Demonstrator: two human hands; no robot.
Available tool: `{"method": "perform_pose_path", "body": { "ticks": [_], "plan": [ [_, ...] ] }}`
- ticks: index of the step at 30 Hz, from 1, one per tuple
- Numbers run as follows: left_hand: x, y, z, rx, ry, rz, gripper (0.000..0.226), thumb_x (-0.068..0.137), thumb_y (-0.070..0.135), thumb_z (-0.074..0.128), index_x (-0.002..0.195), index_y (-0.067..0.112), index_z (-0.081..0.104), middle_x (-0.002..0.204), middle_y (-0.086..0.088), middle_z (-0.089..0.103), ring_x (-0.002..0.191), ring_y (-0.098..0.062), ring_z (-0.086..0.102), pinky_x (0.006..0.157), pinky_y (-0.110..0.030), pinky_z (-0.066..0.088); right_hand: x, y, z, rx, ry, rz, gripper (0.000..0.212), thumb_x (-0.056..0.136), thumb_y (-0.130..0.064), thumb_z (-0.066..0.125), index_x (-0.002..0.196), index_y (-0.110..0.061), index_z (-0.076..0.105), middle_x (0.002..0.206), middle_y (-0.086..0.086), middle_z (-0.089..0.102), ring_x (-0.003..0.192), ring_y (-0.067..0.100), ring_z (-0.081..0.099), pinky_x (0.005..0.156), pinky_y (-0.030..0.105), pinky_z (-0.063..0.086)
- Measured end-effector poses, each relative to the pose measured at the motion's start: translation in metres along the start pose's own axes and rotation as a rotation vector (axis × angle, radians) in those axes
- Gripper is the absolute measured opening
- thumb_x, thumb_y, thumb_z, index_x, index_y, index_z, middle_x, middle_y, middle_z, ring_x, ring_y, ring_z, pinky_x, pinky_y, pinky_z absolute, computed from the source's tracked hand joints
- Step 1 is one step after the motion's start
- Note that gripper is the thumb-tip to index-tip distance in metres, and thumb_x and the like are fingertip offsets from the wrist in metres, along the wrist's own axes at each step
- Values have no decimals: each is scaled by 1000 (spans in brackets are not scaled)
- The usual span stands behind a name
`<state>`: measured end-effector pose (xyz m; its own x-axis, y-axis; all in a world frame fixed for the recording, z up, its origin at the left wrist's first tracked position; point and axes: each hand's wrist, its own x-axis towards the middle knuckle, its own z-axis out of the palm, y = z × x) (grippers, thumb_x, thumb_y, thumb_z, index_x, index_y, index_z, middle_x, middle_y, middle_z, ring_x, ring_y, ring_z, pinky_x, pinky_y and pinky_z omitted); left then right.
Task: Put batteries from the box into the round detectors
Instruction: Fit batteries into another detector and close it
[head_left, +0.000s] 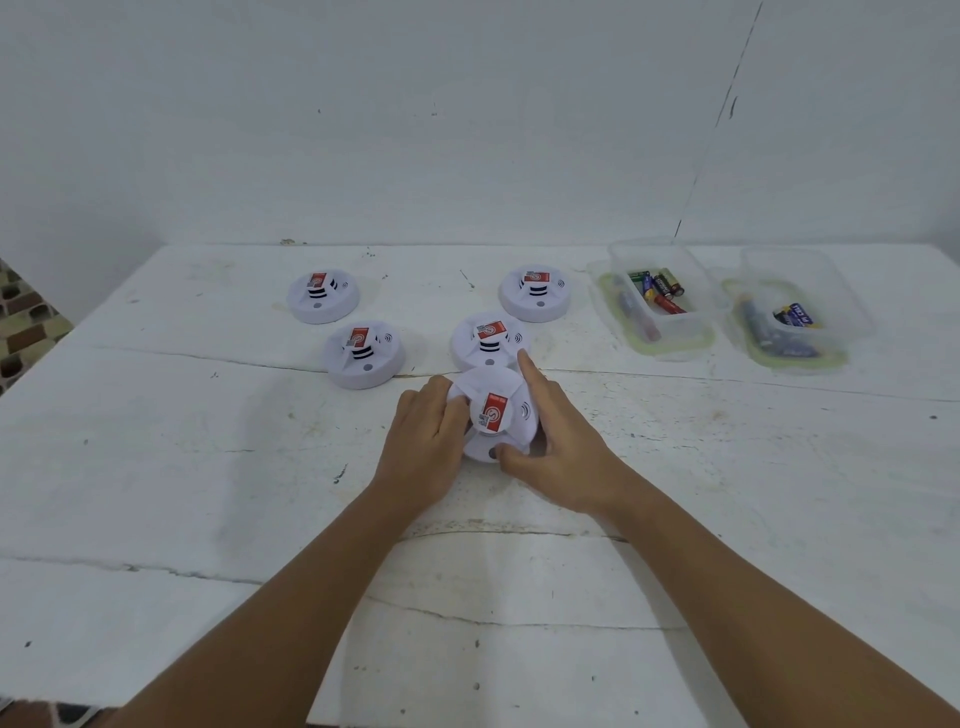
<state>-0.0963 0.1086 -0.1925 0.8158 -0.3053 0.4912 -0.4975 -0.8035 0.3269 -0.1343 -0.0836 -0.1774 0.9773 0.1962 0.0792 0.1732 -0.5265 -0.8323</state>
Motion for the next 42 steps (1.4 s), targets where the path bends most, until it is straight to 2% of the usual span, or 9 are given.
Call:
{"method": "perform_pose_path", "body": {
  "ticks": [4, 8, 14, 17, 20, 25, 32, 37, 42],
  "plan": [
    [-3, 1, 2, -27, 0, 124, 27, 100, 33, 29, 97, 14, 48, 93, 3, 47, 84, -15, 34, 68, -23, 31, -1, 0, 0, 5, 3, -2, 105, 89, -30, 75, 154, -59, -3, 128, -32, 42, 126, -13, 43, 106, 33, 48],
    [-1, 1, 0, -66, 22, -15, 11, 107, 20, 46, 98, 13, 49, 94, -6, 53, 76, -16, 38, 72, -30, 34, -2, -5, -1, -20, 15, -25, 102, 89, -32, 75, 140, -75, -2, 123, -44, 39, 125, -9, 45, 105, 41, 51],
    [-4, -3, -1, 2, -71, 31, 8, 106, 12, 47, 99, 15, 49, 98, 0, 47, 85, -10, 27, 68, -15, 31, -4, -7, 0, -9, 12, -28, 101, 86, -34, 74, 138, -80, 0, 124, -49, 39, 127, -2, 46, 105, 46, 51],
    [-3, 4, -10, -2, -75, 59, 22, 82, 4, 79, 95, 1, 62, 90, -11, 56, 84, -15, 32, 62, -31, 37, -3, -7, 0, -23, 11, -33, 101, 88, -35, 73, 142, -75, -3, 124, -46, 39, 125, -2, 47, 103, 45, 51],
    [-3, 4, -9, 52, -37, 158, 39, 61, -4, 92, 89, -3, 65, 84, -20, 61, 76, -19, 34, 62, -28, 33, -3, -6, 0, -28, 18, -33, 102, 89, -33, 74, 141, -76, -3, 124, -47, 40, 125, -4, 46, 103, 41, 51],
    [-3, -9, 2, 59, -2, 146, 11, 91, 13, 60, 94, 2, 61, 93, -11, 53, 79, -16, 32, 63, -31, 30, -2, -3, 1, -15, 7, -7, 102, 89, -35, 74, 152, -63, 0, 127, -48, 35, 129, -9, 43, 107, 40, 49],
    [0, -4, -2, 73, 24, 98, 11, 96, 14, 59, 95, 3, 59, 90, -14, 56, 72, -17, 33, 60, -36, 42, -2, -3, 1, -35, 22, -26, 101, 89, -34, 74, 149, -66, -1, 127, -42, 39, 127, -11, 42, 103, 31, 46],
    [-3, -6, 0, 84, -30, 158, 37, 65, -2, 90, 90, -2, 63, 85, -19, 60, 75, -19, 33, 61, -29, 30, -4, -2, 2, -9, 18, -5, 101, 89, -37, 74, 156, -58, 3, 134, -21, 46, 127, -4, 45, 104, 35, 49],
    [-2, 2, -2, -124, -19, -120, 6, 108, 21, 46, 105, 16, 49, 102, -6, 53, 86, -17, 45, 76, -30, 36, -2, 0, 1, -19, 24, -29, 101, 89, -34, 75, 147, -69, 0, 131, -34, 43, 127, -6, 46, 104, 36, 51]
  ]
}}
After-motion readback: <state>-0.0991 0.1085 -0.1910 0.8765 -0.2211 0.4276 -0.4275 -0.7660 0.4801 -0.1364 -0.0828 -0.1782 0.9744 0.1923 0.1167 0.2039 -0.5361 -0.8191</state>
